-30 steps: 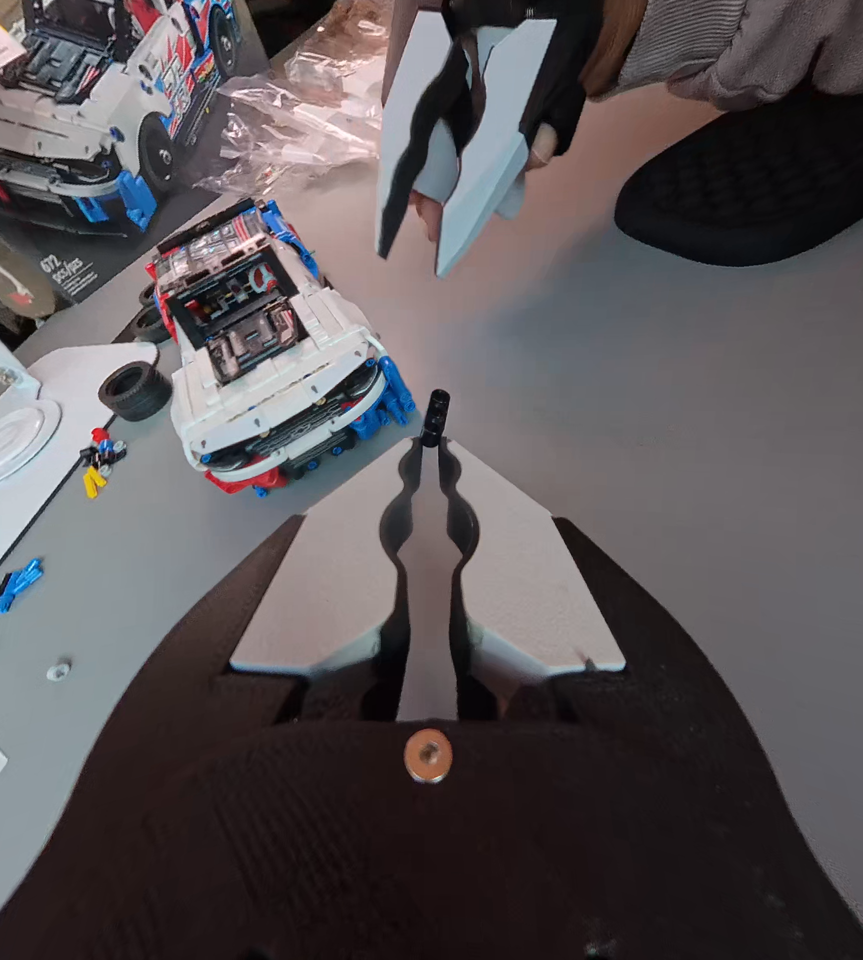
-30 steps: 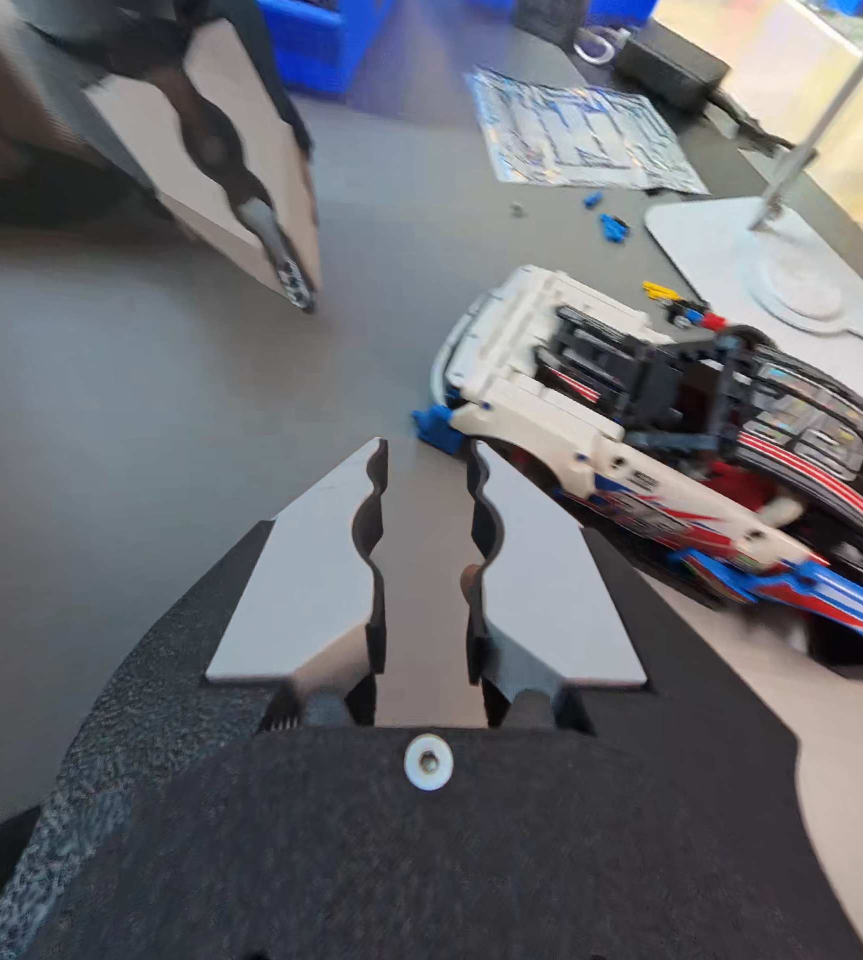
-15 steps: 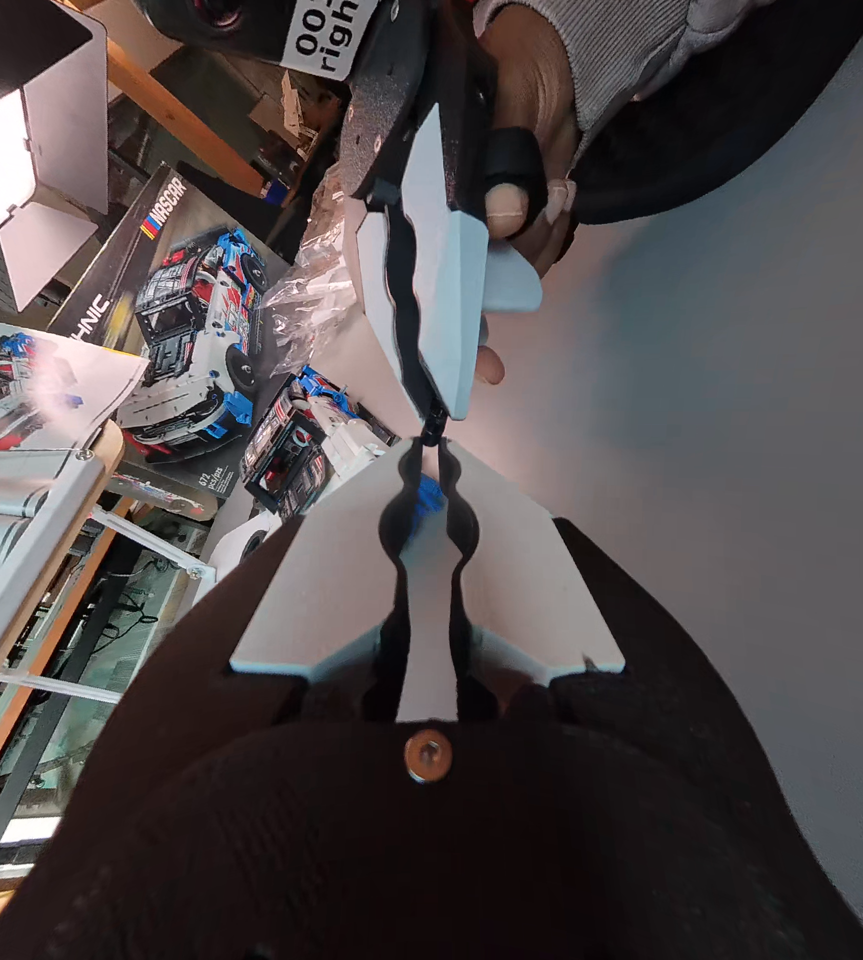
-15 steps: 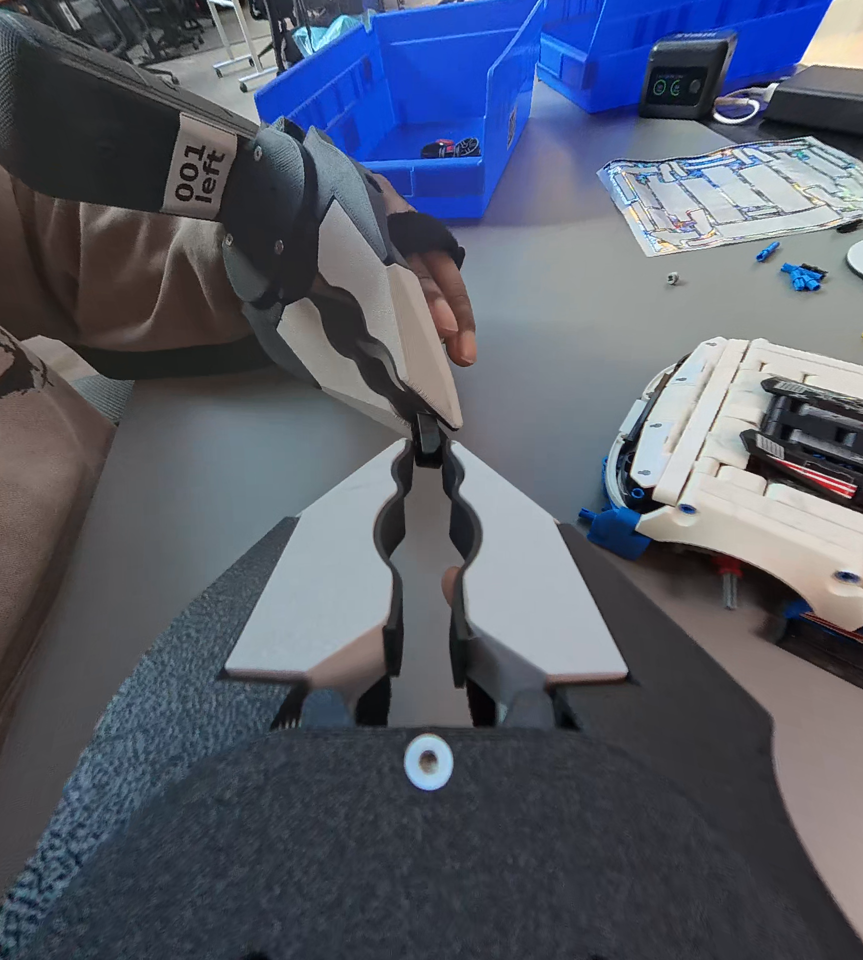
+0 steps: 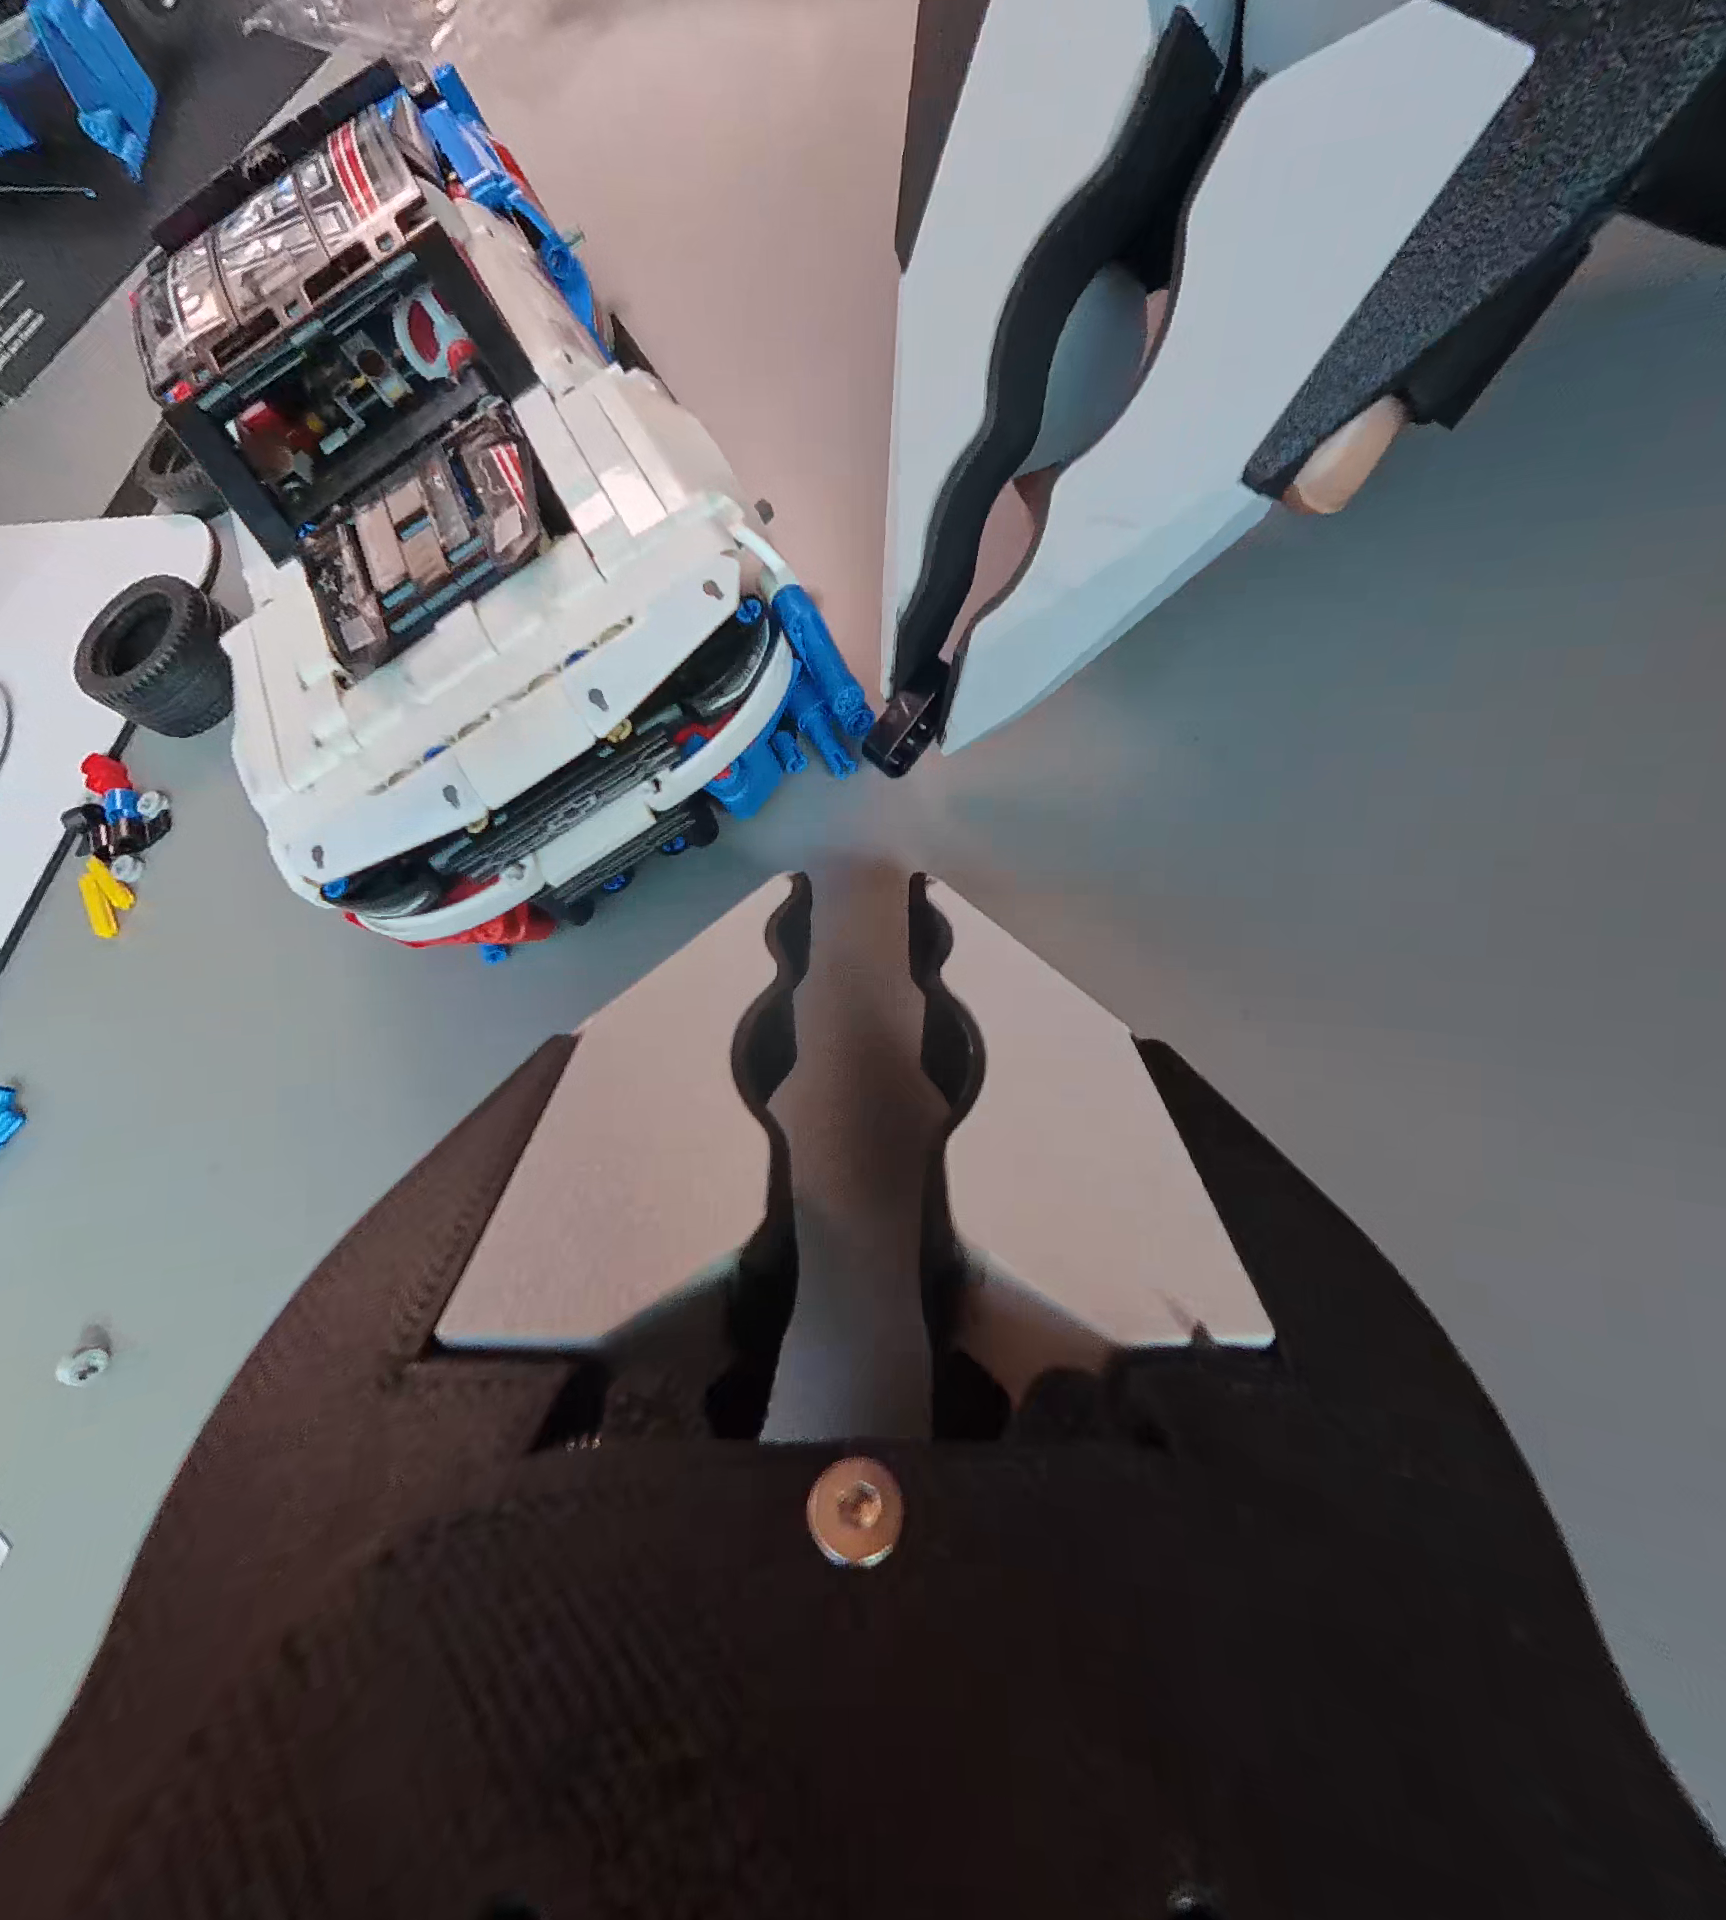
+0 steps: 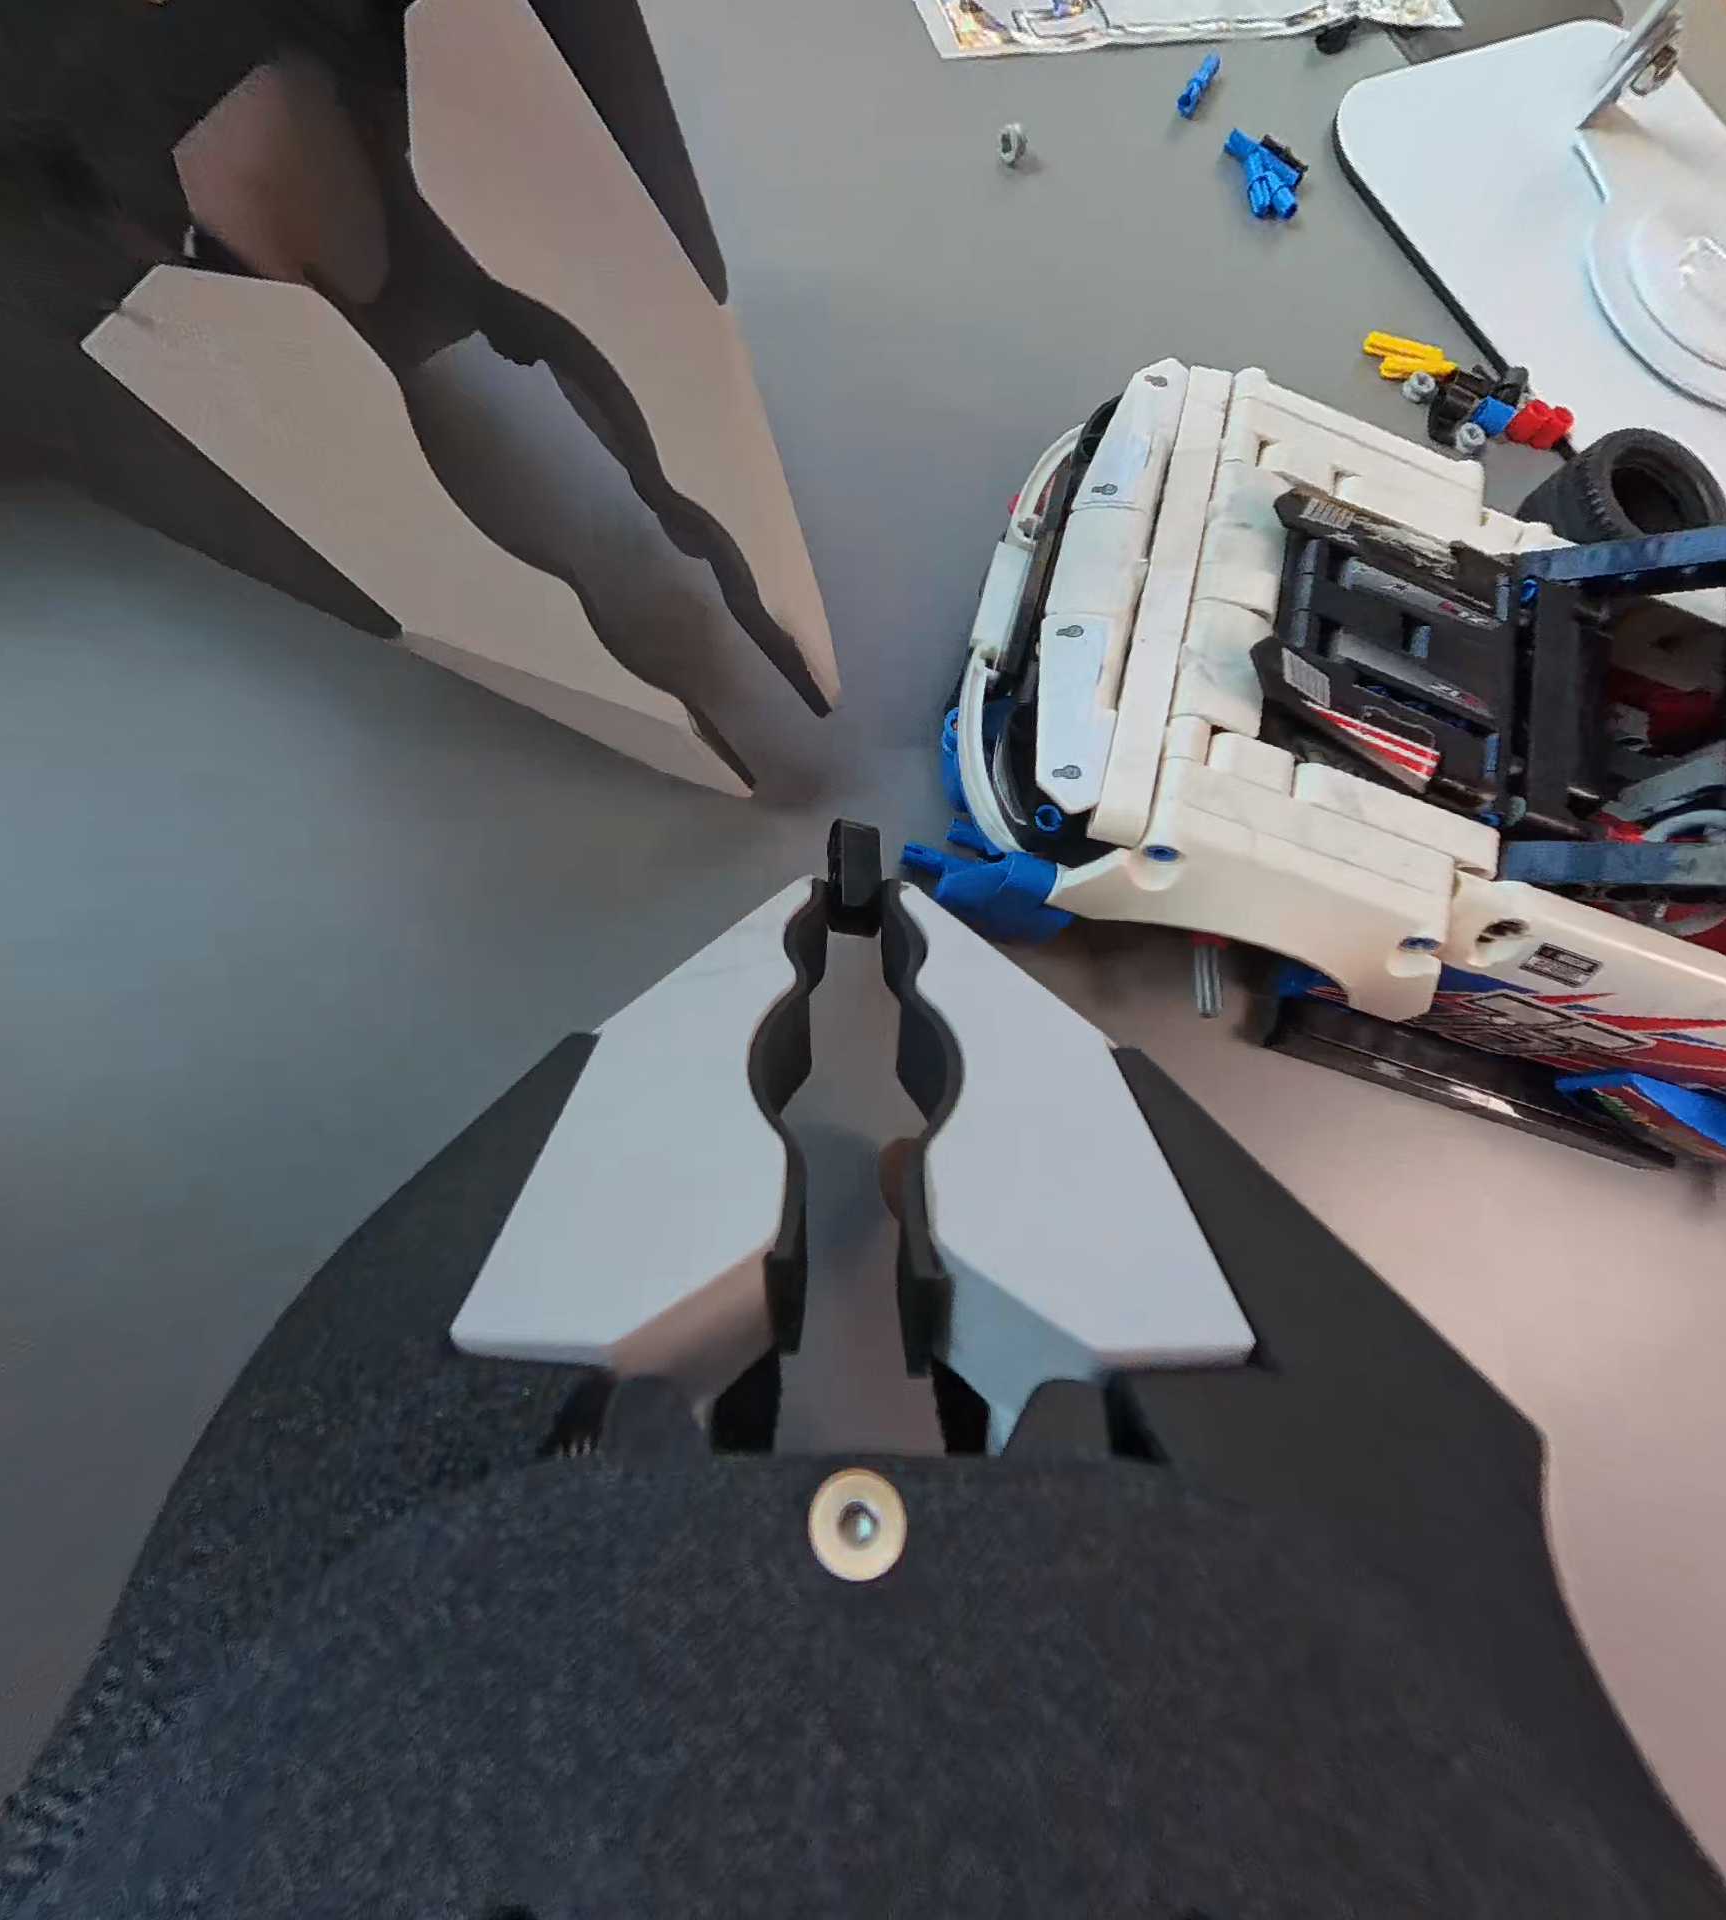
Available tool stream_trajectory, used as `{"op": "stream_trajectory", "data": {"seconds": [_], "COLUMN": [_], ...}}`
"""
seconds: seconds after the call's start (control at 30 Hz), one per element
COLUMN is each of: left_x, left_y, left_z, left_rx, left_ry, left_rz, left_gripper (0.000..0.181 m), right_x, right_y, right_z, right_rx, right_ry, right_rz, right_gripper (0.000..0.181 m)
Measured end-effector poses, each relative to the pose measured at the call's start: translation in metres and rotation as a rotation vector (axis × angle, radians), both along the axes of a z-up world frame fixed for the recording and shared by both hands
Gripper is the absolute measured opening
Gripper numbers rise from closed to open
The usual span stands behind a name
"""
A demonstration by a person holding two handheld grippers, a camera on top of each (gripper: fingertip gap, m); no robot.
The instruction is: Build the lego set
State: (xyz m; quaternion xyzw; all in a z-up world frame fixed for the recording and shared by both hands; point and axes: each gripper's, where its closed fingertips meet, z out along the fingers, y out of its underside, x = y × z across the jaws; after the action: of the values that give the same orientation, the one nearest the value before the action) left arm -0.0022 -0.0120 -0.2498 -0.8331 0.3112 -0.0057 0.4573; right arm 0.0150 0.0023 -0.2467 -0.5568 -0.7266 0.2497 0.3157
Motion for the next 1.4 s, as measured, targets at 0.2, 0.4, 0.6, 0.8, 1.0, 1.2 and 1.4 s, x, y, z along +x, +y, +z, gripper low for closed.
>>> {"op": "stream_trajectory", "data": {"seconds": [0.2, 0.4, 0.6, 0.8, 1.0, 1.2, 1.4], "left_x": [-0.002, -0.001, 0.002, 0.006, 0.008, 0.008, -0.001], "left_y": [0.010, 0.013, 0.010, 0.014, 0.017, 0.017, 0.018], "left_z": [-0.005, -0.006, -0.006, -0.006, -0.006, -0.006, -0.006], "left_rx": [-0.073, -0.087, -0.093, -0.120, -0.116, -0.084, -0.074], "left_ry": [-0.042, -0.057, -0.066, -0.098, -0.082, -0.036, -0.018], "left_rz": [0.009, -0.007, -0.026, -0.037, -0.042, -0.048, -0.036], "left_gripper": [0.015, 0.012, 0.013, 0.019, 0.014, 0.008, 0.007], "right_x": [-0.010, -0.012, 0.000, -0.014, -0.030, -0.035, -0.020], "right_y": [0.002, -0.003, 0.001, 0.035, 0.032, 0.034, 0.037], "right_z": [-0.008, -0.009, 0.017, 0.041, 0.027, 0.025, 0.024], "right_rx": [0.060, 0.079, 0.041, 0.263, 0.397, 0.504, 0.478], "right_ry": [-0.076, -0.073, -0.040, -0.098, -0.188, -0.089, -0.021], "right_rz": [-0.048, -0.040, 0.031, 0.184, 0.296, 0.239, 0.218], "right_gripper": [0.007, 0.016, 0.018, 0.037, 0.057, 0.051, 0.042]}}
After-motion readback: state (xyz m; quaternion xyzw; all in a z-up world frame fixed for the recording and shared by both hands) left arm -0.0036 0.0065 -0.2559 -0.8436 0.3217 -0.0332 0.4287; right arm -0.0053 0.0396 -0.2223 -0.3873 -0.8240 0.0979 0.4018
